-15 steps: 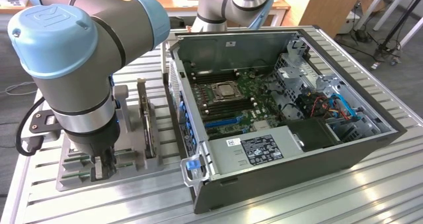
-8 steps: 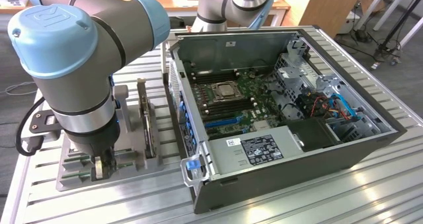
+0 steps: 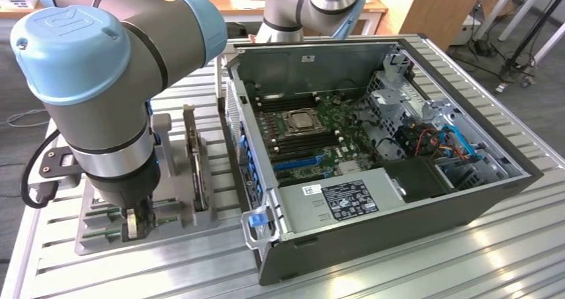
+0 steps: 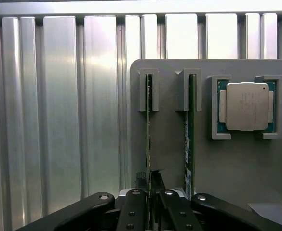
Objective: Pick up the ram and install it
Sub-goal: 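Pick up the ram and move it above insertion slot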
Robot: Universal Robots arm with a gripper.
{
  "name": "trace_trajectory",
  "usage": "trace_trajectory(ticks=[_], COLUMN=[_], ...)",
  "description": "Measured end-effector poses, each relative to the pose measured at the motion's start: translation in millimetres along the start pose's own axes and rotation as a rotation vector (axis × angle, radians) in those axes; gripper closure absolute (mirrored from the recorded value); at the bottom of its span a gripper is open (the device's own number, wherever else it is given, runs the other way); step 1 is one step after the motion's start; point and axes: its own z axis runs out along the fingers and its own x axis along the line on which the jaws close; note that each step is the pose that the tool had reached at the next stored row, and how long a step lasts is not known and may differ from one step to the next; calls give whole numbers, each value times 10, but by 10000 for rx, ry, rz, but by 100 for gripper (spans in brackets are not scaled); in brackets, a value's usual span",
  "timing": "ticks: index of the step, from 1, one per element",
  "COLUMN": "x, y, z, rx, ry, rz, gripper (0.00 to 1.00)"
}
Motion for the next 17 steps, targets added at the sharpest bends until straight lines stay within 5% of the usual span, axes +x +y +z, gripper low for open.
trace_trajectory(ticks=[17], x=[0], y=[0], z=[0], rx=[0], ry=[0], rz=[0], gripper=[89])
